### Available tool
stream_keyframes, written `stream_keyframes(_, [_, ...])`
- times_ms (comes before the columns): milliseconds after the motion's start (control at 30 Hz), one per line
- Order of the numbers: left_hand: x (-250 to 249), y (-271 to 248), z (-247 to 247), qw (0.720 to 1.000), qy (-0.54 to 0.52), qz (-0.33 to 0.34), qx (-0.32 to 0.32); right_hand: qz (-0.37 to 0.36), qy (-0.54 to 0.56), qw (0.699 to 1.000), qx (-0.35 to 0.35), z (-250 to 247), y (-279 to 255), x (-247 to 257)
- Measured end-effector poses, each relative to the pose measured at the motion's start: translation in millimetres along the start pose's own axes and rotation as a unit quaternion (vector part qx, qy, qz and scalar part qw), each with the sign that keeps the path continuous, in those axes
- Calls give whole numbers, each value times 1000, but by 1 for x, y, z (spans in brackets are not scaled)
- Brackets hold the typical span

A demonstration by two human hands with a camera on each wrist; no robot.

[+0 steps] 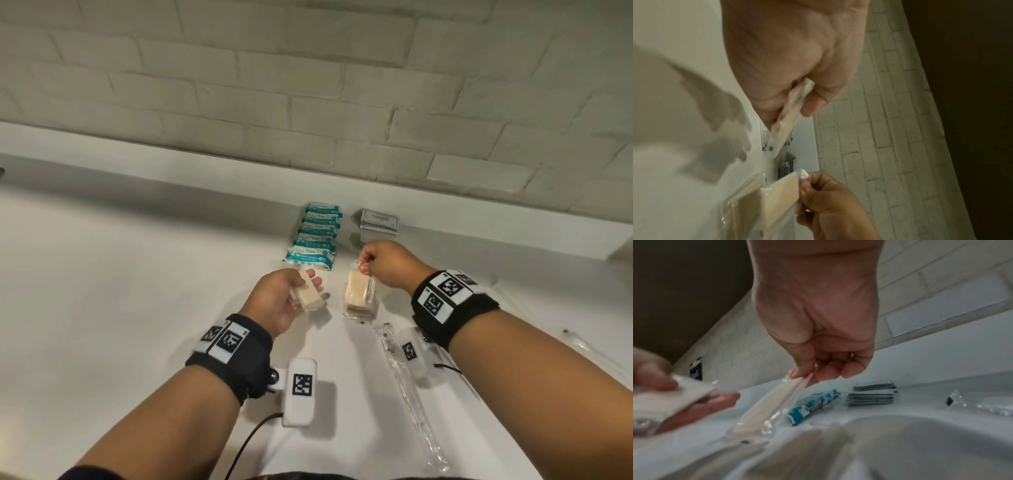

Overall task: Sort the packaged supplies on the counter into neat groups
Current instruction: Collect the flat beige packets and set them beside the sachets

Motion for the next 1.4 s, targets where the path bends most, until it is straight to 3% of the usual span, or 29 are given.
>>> stream_keyframes(233, [-4, 5, -3, 998, 47, 50, 1, 29, -23, 999, -3, 11, 9, 0])
stream_keyframes(300, [-4, 7, -3, 997, 51, 57, 3, -2, 66, 998, -4, 7, 0, 11])
stream_keyframes(367, [-2, 6, 4, 996, 51, 67, 30, -21, 178, 983, 38, 7, -14, 25])
stream_keyframes(467, [1, 4, 19, 994, 46, 77, 65, -38, 232, 970, 63, 7, -25, 34])
stream_keyframes(633, [3, 1, 26, 997, 35, 21, 68, -79, 198, 971, -109, -14, -35, 27])
stream_keyframes(700, [2, -4, 30, 995, 20, 5, 98, -90, 185, 969, -140, -18, -40, 25])
stream_keyframes(800, [-1, -7, 35, 990, 68, 54, 108, -58, 253, 958, -127, -13, -41, 18])
stream_keyframes(967, [-6, -12, 35, 976, 171, 124, 55, -14, 412, 910, -41, -4, -48, 14])
stream_keyframes(1067, [-12, -15, 34, 961, 220, 160, 41, -19, 391, 920, -6, -4, -55, 19])
stream_keyframes(1233, [-17, -18, 38, 944, 264, 186, 61, -23, 380, 924, -40, -16, -60, 22])
stream_keyframes(1367, [-13, -16, 37, 954, 241, 165, 69, 3, 510, 859, -33, -17, -60, 20])
stream_keyframes(1400, [-12, -15, 37, 955, 235, 161, 75, 6, 514, 858, -22, -15, -60, 20])
Point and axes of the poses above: each hand's wrist, its own y-axis towards the middle knuckle, its own z-axis out of the palm, x = y × z, the point moved 5 cm from there along y, towards the middle knuckle, and after that the axes turned 2 degrees about -y, right-handed, at the moved point
